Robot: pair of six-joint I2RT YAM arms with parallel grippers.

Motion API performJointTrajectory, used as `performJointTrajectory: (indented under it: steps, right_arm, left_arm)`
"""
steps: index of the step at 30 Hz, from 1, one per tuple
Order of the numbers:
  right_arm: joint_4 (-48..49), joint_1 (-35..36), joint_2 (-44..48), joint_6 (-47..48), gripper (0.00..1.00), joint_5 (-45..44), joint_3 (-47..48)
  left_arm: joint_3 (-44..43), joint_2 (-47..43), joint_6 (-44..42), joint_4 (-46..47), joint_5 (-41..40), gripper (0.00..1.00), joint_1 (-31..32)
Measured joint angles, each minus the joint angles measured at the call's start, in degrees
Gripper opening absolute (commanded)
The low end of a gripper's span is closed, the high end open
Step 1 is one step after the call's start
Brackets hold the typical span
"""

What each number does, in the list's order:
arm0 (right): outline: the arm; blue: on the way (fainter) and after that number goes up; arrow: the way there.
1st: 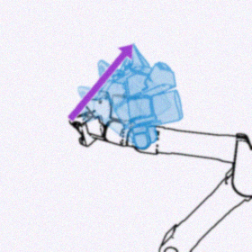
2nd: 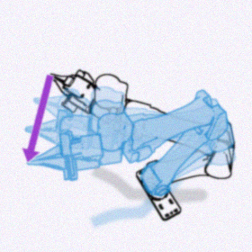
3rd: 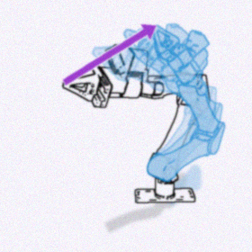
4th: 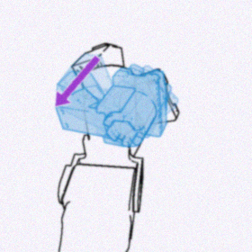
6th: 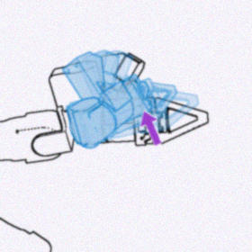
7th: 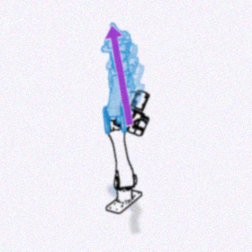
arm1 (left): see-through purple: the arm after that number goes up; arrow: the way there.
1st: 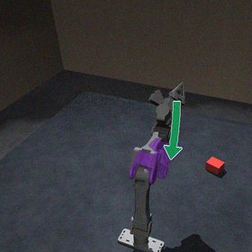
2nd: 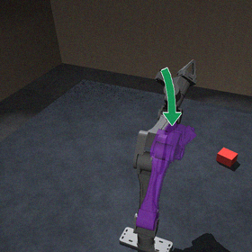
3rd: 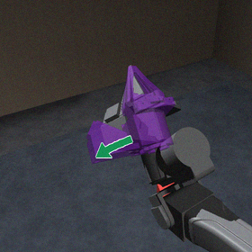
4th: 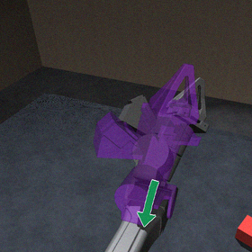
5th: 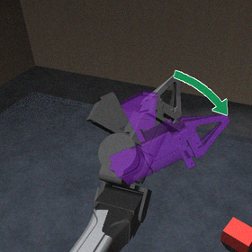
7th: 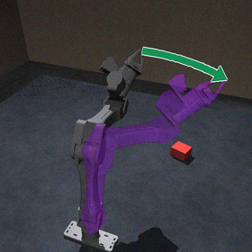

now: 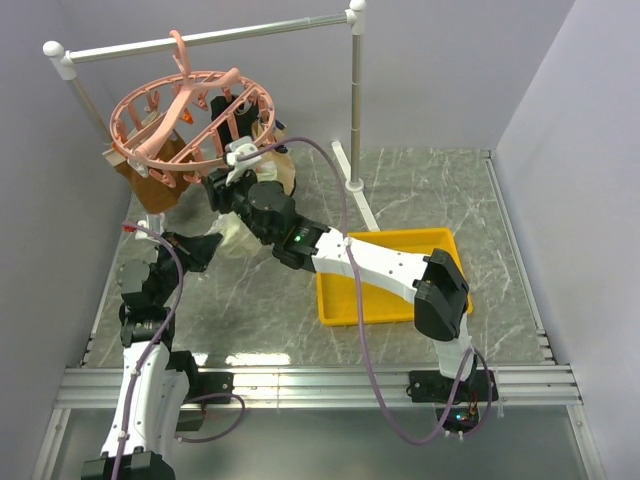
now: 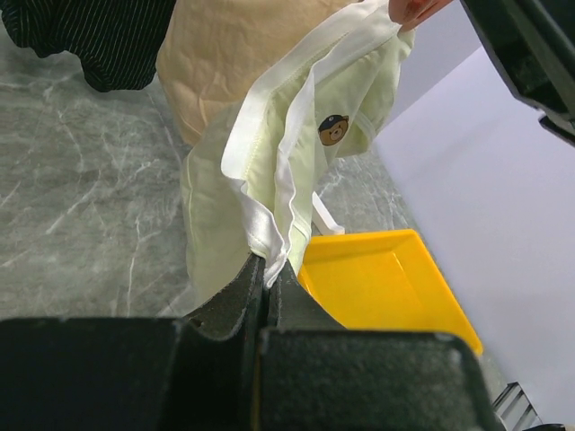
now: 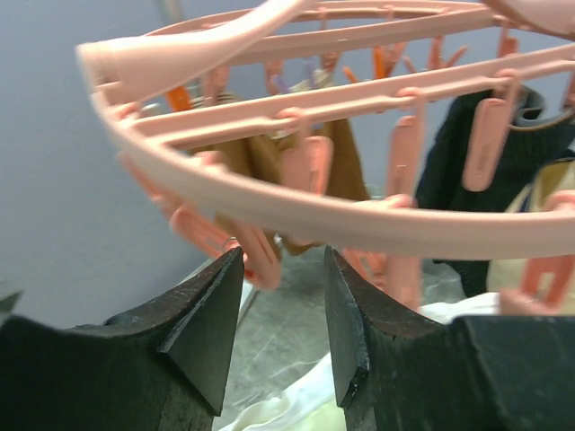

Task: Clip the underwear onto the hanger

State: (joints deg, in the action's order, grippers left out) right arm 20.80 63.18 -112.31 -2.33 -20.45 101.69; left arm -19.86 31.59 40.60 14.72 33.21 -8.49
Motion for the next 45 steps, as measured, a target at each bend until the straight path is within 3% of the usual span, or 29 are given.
performJointTrajectory:
  steps: [13,31,45]
  right_arm:
    - [-0.5,-6.0,3.3,-1.7,0.44,-0.9,-2.0]
    - [-0.7,-13.4,6.3,-0.9,0.43,1.6,-5.4]
    - [-0.5,-14.5,7.4,0.7,0.42,6.4,-8.2]
  left_arm:
    - [-1.0,6.6,-2.6,3.5,1.9,0.00,0.0]
    - [-10.7,18.0,-13.0,10.1,2.9,0.01,4.6]
    - [-21.3,28.0,-21.1,11.6,2.1,0.01,6.7]
